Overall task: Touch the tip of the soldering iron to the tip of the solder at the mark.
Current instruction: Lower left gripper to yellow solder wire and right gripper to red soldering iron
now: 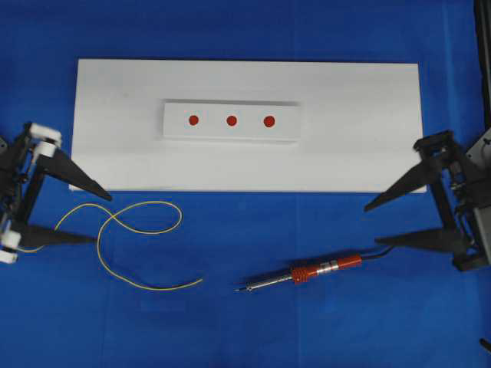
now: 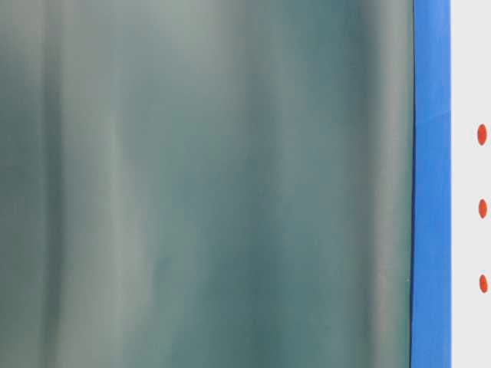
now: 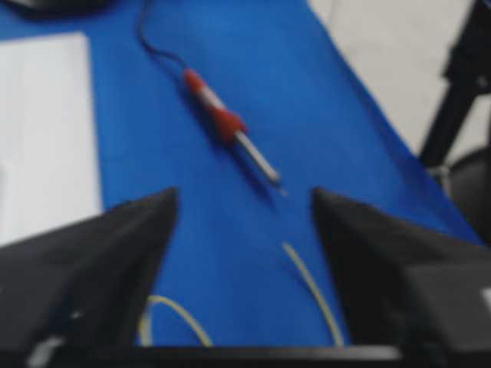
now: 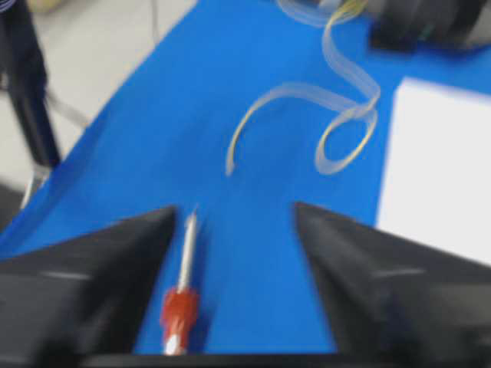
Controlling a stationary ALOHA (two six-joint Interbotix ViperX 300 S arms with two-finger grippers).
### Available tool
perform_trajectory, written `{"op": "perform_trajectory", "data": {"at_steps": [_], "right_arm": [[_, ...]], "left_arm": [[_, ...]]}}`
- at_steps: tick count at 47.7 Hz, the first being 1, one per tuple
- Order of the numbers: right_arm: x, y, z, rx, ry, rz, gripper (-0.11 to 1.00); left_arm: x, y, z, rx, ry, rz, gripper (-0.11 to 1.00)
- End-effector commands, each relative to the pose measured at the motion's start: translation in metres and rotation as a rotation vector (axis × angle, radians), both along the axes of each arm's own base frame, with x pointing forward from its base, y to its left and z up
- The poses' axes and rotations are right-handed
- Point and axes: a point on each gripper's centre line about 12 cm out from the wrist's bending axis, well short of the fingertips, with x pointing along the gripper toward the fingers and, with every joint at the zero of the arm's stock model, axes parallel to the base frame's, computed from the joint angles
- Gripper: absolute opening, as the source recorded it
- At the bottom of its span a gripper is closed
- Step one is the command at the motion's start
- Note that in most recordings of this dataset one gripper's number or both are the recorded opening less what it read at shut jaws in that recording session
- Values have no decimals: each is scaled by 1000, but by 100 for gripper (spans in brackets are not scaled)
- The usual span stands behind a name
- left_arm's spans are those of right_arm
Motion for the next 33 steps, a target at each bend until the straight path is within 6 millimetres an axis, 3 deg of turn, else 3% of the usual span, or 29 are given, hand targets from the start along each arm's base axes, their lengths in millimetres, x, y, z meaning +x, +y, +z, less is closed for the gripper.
{"op": "perform_trajectory", "data": {"at_steps": [1,4,7,24,33], "right_arm": [[9,8,-6,15,34,10,71],[14,13,-16,11,62,17,88],[18,16,-27,12,82,17,95],[24,35,-87,62,141,-5,92],[30,44,-118,68,168,-46,92]], "left_arm": [[11,-12,-5,-16,23,-26,81],[17,-18,-15,-28,60,-35,86],[25,-26,-27,-46,108,-44,84],[62,-64,-92,-60,264,-84,83],[65,-73,-119,-51,338,-91,82]]}}
